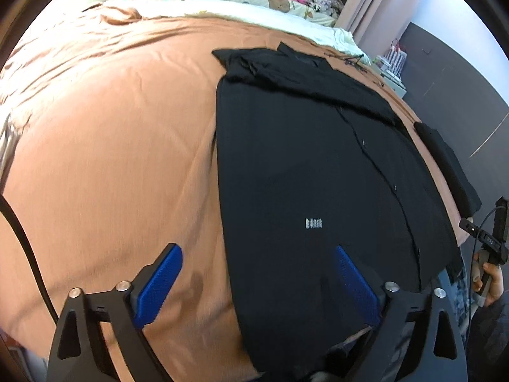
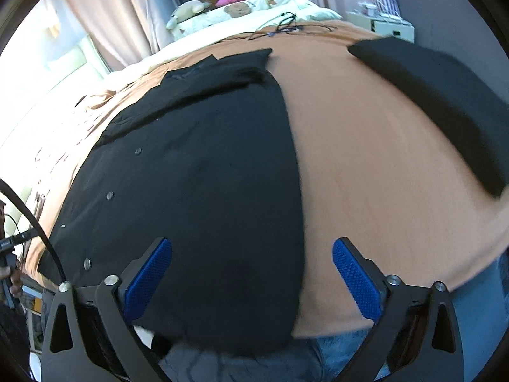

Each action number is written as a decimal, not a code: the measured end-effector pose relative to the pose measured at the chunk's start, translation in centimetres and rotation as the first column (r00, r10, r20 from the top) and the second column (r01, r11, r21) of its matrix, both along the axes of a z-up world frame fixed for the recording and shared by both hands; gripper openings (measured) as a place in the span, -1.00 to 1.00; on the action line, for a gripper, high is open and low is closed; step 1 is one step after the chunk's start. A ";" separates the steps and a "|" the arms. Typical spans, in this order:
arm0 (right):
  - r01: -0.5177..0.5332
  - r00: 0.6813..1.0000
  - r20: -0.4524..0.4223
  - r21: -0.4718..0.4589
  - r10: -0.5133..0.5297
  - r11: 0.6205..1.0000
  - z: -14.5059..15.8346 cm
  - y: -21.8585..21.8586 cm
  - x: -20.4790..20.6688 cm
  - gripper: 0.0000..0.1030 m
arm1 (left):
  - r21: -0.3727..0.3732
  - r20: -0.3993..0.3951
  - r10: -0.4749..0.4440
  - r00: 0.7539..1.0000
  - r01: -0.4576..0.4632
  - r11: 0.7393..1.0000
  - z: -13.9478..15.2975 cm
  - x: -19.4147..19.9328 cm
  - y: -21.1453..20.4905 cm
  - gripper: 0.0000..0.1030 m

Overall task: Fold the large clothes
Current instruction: 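Move both grippers to the shirt hem and close them on it, then lift the hem with both grippers and fold it over toward the collar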

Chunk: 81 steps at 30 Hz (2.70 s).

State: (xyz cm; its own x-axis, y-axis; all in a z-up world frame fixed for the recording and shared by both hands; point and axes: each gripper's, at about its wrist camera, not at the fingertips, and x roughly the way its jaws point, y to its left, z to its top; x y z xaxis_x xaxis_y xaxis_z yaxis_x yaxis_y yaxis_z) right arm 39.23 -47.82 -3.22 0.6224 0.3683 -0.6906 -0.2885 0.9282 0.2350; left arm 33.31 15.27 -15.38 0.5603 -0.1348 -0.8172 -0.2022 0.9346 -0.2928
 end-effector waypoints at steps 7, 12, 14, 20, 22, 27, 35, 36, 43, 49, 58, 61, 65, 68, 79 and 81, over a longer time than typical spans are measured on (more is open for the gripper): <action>-0.024 0.997 -0.076 0.110 0.032 0.994 -2.3 -2.3 -1.0 0.41 | -0.066 -0.060 -0.005 0.998 0.001 0.998 -2.3 -2.4 -0.4 0.25; -0.042 0.993 -0.102 0.198 0.063 0.979 -2.9 -3.5 -0.6 0.38 | -0.128 -0.083 -0.015 0.996 0.004 0.992 -3.2 -3.1 -0.3 0.14; -0.042 0.991 -0.112 0.234 0.070 0.971 -3.1 -4.0 -0.1 0.36 | -0.143 -0.089 -0.016 0.996 0.003 0.990 -3.4 -3.2 -0.1 0.05; -0.030 0.989 -0.126 0.367 0.082 0.930 -3.7 -5.3 1.6 0.36 | -0.229 -0.095 -0.028 0.995 0.006 0.973 -4.3 -1.9 0.8 -0.26; -0.028 0.987 -0.135 0.404 0.090 0.914 -4.0 -5.8 2.2 0.36 | -0.287 -0.094 -0.044 0.995 0.015 0.958 -4.8 -0.9 1.1 -0.33; 0.003 0.981 -0.170 0.507 0.096 0.862 -5.6 -7.2 3.2 0.16 | -0.381 -0.082 -0.035 0.996 0.002 0.925 -5.4 -0.4 1.7 -0.33; -0.007 0.973 -0.185 0.577 0.139 0.817 -8.5 -8.8 2.5 0.06 | -0.430 -0.079 -0.035 0.996 -0.002 0.903 -5.3 -2.2 1.8 -0.35; 0.001 0.974 -0.187 0.571 0.129 0.821 -8.7 -8.8 2.7 0.00 | -0.431 -0.081 -0.032 0.996 -0.006 0.902 -5.4 -2.1 1.9 -0.37; 0.066 0.981 -0.188 0.559 0.048 0.827 -8.4 -8.7 3.4 -0.85 | -0.373 -0.074 0.011 0.997 -0.037 0.927 -4.7 -1.6 1.7 -0.76; 0.044 0.995 -0.096 0.540 0.010 0.841 -5.9 -8.2 0.9 -0.96 | -0.318 -0.012 0.043 0.999 -0.044 0.947 -2.2 -3.3 1.2 -0.92; -0.047 0.999 0.028 0.509 0.038 0.859 -3.2 -5.3 -4.7 -0.97 | -0.302 0.082 0.067 0.994 -0.039 0.952 2.3 -7.8 2.3 -0.96; -0.075 0.997 0.047 0.502 0.059 0.862 -2.7 -5.6 -6.7 -0.97 | -0.305 0.108 0.078 0.991 -0.041 0.951 3.7 -9.5 2.2 -0.96; -0.098 0.995 0.056 0.484 0.081 0.870 -2.3 -6.8 -8.7 -0.97 | -0.313 0.146 0.098 0.984 -0.048 0.948 5.9 -12.4 2.1 -0.96; -0.133 0.991 0.085 0.474 0.105 0.871 -1.5 -7.9 -10.8 -0.97 | -0.301 0.163 0.104 0.981 -0.051 0.952 7.7 -14.2 1.8 -0.96; -0.209 0.976 0.154 0.438 0.156 0.875 -0.5 -9.3 -14.3 -0.97 | -0.255 0.233 0.140 0.962 -0.079 0.964 10.8 -21.7 -0.8 -0.96; -0.215 0.974 0.160 0.435 0.160 0.875 -0.5 -9.5 -14.4 -0.97 | -0.254 0.238 0.141 0.961 -0.079 0.964 10.9 -22.5 -1.0 -0.96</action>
